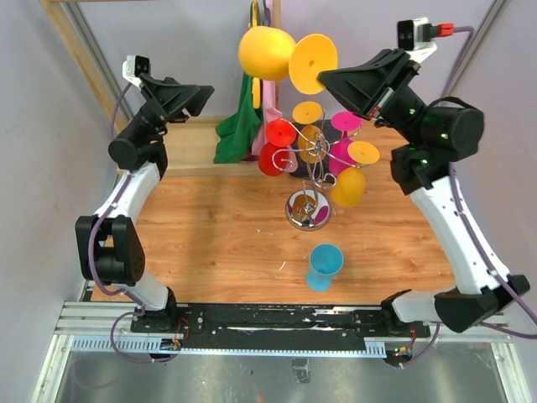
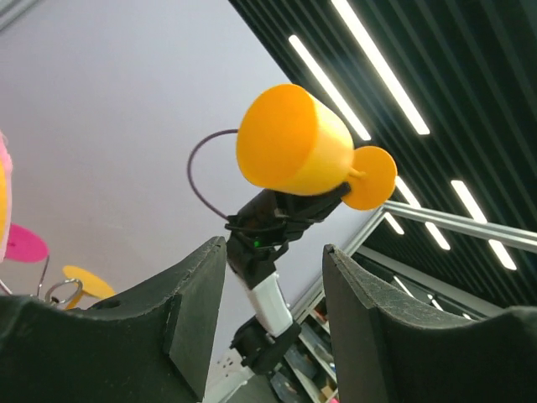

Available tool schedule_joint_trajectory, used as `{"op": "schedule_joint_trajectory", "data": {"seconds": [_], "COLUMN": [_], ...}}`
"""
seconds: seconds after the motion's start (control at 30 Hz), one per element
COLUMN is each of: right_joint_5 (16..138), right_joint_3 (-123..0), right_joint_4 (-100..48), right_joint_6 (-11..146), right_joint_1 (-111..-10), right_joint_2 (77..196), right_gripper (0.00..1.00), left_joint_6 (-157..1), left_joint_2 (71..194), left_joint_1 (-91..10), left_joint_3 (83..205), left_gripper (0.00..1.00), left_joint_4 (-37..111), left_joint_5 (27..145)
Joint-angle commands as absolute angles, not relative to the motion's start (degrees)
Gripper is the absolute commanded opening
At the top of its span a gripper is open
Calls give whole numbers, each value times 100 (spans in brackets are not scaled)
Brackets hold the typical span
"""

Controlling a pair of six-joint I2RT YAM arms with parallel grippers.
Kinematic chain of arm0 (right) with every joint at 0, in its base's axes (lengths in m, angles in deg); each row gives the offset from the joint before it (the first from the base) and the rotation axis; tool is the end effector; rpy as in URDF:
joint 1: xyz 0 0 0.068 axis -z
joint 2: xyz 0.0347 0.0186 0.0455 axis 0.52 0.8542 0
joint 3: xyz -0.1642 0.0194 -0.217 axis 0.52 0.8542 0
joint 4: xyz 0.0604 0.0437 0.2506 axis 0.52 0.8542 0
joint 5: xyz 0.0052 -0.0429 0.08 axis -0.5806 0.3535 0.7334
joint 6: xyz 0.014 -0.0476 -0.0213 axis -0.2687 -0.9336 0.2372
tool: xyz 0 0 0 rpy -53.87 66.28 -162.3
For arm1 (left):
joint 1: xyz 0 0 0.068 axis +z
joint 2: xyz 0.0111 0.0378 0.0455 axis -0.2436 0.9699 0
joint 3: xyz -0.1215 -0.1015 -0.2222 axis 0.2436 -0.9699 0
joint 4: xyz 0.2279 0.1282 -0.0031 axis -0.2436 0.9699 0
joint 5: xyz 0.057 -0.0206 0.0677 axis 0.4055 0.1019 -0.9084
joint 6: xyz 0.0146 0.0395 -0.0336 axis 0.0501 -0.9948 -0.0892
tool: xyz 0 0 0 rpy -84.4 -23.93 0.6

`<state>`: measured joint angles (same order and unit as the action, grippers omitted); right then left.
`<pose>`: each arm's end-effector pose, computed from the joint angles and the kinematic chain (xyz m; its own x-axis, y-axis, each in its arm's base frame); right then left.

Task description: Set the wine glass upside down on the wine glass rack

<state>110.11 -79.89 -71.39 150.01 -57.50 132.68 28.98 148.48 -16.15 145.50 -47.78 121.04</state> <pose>0.1943 0.1212 0.5884 -0.6072 0.5484 -0.5749 -0.7936 -0.3824 0.4733 0.3110 -0.0355 0.4548 -0.6842 -0.6131 -0.3950 0.6922 -0.3752 -0.6165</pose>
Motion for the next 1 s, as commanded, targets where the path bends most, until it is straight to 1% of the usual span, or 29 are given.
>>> {"op": "schedule_joint_trajectory", "data": {"seconds": [0.0,0.13,0.23,0.4,0.53,0.67,0.8,0.97], "right_joint_5": [11003,10434,9886,8869,8186,7889,7967,8325], "right_joint_3": [-8381,-8824,-9249,-9665,-9610,-9266,-8842,-8285], "right_joint_4": [-5265,-2793,-1126,810,1952,2849,3439,3452], "right_joint_6": [13285,11491,10514,9805,9674,9803,10215,10876], "right_joint_1": [-5330,-5190,-5157,-5162,-5155,-5155,-5155,-5156], "right_joint_2": [12530,11976,11720,11387,11103,10817,10560,10248], "right_gripper": [1,1,1,1,1,1,1,1], "left_joint_6": [2900,2292,1875,767,20,-65,-92,-126], "left_joint_2": [14347,14010,13819,13418,13176,13159,13159,13135], "left_joint_1": [-1398,-1340,-1331,-1328,-1331,-1331,-1329,-1330], "left_joint_3": [14302,14051,14015,14057,14118,14126,14129,14116], "left_gripper": [54,54,53,53,53,52,52,51], "left_joint_4": [-4945,-4272,-3637,-2177,-1202,-1074,-1048,-977], "left_joint_5": [12680,12999,13221,13417,13433,13445,13453,13442]}}
